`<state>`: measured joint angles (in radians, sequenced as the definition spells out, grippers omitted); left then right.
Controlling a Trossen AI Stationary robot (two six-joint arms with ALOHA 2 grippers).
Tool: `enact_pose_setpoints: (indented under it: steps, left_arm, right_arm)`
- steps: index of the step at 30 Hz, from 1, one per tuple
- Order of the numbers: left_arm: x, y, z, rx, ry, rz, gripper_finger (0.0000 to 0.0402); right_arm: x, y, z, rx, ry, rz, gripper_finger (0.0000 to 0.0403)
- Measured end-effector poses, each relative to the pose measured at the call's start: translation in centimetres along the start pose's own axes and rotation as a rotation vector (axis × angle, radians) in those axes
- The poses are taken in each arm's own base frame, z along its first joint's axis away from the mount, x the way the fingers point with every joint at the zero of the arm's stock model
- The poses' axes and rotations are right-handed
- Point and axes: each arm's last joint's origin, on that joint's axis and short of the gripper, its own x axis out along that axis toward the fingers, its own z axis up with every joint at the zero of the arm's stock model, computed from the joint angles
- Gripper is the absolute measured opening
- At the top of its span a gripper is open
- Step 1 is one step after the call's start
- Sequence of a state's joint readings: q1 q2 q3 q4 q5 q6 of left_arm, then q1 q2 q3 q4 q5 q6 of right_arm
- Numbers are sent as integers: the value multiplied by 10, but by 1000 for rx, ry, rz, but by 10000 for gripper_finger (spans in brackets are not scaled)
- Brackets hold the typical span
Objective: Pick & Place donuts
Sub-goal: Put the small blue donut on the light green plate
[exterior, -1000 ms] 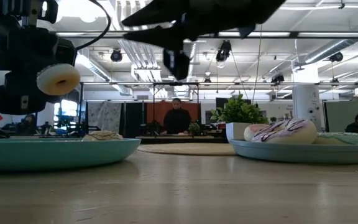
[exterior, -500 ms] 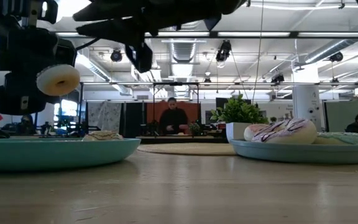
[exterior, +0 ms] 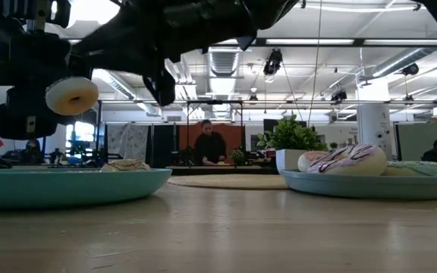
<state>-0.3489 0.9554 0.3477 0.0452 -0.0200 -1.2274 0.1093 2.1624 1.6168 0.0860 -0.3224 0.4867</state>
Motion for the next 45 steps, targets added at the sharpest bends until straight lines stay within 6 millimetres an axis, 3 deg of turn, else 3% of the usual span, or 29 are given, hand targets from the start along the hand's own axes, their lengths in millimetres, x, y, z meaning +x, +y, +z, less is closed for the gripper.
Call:
enact_pose_setpoints:
  steps: [9, 31, 45]
  left_arm:
    - [-1, -1, 0, 7, -3, -12, 122]
    - [0, 4, -12, -18, 93, 51, 120]
    - [26, 15, -20, -39, 100, 154, 119]
  right_arm:
    - [0, -5, -12, 28, 95, -53, 68]
    - [-20, -3, 1, -7, 116, -78, 68]
    - [-22, -4, -2, -15, 152, -91, 68]
